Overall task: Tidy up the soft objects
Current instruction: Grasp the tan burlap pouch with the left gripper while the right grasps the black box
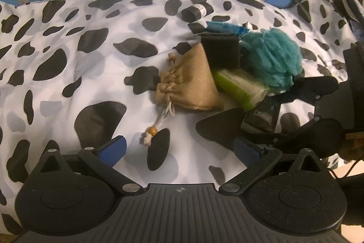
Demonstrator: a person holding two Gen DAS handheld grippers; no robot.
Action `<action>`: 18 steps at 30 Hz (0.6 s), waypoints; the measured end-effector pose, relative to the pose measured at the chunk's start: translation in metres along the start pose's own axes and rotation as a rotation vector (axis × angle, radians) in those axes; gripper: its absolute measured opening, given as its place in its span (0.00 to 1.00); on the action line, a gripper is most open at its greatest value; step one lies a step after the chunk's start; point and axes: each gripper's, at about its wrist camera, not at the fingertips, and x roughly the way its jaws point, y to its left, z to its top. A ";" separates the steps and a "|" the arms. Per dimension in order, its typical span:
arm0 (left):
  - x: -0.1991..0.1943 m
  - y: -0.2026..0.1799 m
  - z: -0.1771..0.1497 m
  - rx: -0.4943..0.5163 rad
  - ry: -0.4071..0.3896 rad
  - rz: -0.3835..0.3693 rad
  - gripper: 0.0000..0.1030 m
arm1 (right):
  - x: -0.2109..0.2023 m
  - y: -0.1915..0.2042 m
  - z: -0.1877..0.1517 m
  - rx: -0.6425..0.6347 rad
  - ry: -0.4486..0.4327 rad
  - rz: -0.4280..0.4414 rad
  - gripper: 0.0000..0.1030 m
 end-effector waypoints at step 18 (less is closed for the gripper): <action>0.012 -0.013 0.016 0.041 -0.158 -0.031 0.85 | -0.062 0.004 -0.003 0.045 -0.040 -0.024 0.71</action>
